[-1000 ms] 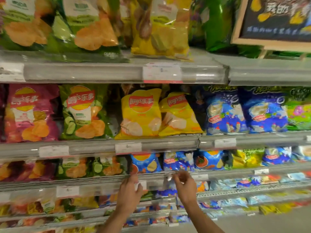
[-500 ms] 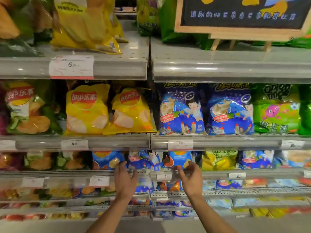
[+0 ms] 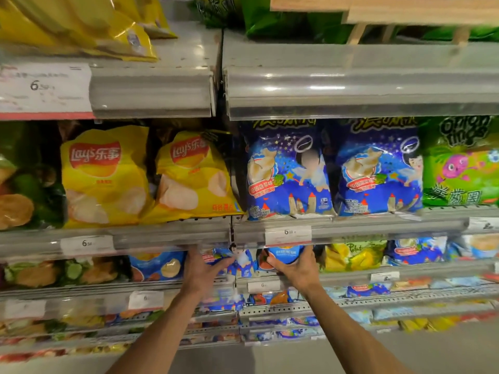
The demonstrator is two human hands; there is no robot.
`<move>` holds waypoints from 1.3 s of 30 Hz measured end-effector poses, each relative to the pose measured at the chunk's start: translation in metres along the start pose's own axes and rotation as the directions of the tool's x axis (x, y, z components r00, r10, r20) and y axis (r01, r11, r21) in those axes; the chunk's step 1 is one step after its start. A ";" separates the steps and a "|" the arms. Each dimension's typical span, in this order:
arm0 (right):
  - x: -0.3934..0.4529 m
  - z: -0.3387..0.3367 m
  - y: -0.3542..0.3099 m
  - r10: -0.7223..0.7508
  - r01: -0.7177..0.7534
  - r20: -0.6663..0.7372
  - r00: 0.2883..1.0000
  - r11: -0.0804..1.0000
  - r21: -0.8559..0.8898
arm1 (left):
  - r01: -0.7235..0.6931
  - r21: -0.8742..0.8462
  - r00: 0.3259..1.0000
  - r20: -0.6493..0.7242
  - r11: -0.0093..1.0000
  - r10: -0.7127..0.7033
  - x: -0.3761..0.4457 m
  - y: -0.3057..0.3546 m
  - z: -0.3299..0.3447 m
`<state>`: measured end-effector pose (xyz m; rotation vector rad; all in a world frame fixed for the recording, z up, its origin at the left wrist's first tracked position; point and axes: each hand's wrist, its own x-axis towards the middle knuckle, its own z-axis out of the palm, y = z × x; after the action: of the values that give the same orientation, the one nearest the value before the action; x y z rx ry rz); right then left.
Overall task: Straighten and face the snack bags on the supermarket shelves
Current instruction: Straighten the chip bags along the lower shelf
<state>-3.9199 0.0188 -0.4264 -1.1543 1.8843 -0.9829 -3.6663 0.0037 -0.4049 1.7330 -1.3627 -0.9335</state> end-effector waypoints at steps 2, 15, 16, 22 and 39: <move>0.004 0.002 0.004 0.005 -0.005 -0.007 1.000 1.000 0.017 | 0.008 0.028 1.000 0.016 1.000 -0.009 0.006 -0.003 0.001; 0.005 0.003 -0.001 0.038 -0.042 -0.060 0.997 0.996 -0.076 | 0.071 0.022 0.989 0.132 0.997 -0.073 0.019 -0.013 0.001; 0.003 0.004 -0.003 0.041 -0.048 -0.078 0.996 0.996 -0.080 | 0.072 0.014 0.988 0.138 0.997 -0.074 0.020 -0.013 0.000; -0.006 0.009 -0.019 0.018 -0.039 -0.191 0.981 0.993 -0.107 | 0.086 -0.021 0.989 0.127 0.996 -0.082 0.024 -0.014 -0.003; -0.076 -0.061 0.015 0.089 -0.067 -0.173 0.981 0.989 0.133 | 0.099 -0.203 0.994 -0.020 0.974 -0.106 0.007 -0.010 0.009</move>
<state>-3.9512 0.1077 -0.3978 -0.9376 1.9595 -1.1769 -3.6684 -0.0022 -0.4191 1.6671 -1.1253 -1.0596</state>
